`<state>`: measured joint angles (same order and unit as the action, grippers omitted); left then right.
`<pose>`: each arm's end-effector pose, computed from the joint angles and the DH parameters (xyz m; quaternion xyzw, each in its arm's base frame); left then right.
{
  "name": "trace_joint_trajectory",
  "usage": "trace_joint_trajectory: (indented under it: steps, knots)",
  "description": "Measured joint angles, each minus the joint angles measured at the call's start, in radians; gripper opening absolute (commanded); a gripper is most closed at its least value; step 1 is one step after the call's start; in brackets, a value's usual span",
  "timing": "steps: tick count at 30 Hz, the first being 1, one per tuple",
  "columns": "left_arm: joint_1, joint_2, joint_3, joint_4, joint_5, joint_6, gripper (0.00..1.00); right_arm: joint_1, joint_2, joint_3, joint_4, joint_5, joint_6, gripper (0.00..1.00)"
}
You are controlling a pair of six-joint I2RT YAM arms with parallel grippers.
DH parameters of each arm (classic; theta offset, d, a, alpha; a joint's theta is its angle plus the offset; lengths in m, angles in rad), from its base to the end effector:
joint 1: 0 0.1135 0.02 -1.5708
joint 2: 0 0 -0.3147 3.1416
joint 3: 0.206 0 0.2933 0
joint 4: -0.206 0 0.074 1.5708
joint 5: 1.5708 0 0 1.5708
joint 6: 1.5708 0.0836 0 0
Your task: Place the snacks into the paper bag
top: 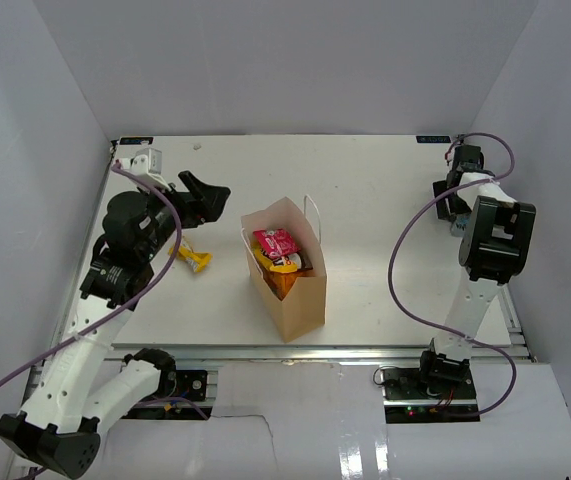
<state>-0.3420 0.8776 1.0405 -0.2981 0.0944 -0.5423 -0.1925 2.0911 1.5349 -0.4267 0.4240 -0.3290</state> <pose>0.2312 -0.0907 0.4401 -0.0443 0.7517 -0.3132 0.5786 0.5188 -0.1362 0.1609 -0.0030 0.9377 -0.2676 0.2218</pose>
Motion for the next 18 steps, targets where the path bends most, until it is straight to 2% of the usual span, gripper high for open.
trace_joint_trajectory:
  steps: [1,3,6,7,15,18]
  knots:
    - [0.000,-0.018,-0.016,-0.010,-0.024,0.000,0.98,-0.001,0.008,0.019,0.002,-0.001,-0.019,0.95]
    - [0.000,-0.049,-0.060,-0.025,-0.061,-0.002,0.98,-0.002,0.027,0.061,0.008,-0.003,-0.056,0.91]
    - [0.000,-0.084,-0.128,-0.055,-0.099,-0.016,0.98,-0.003,0.061,0.102,0.014,-0.018,-0.103,0.69]
    - [0.000,-0.092,-0.145,-0.068,-0.109,-0.021,0.98,-0.004,0.071,0.107,0.015,-0.026,-0.111,0.57]
    - [0.000,-0.160,-0.212,-0.138,-0.167,-0.053,0.98,-0.004,0.082,0.084,-0.004,-0.114,-0.136,0.33]
    - [0.000,-0.196,-0.232,-0.148,-0.180,-0.061,0.98,-0.004,0.049,0.043,-0.003,-0.140,-0.123,0.14]
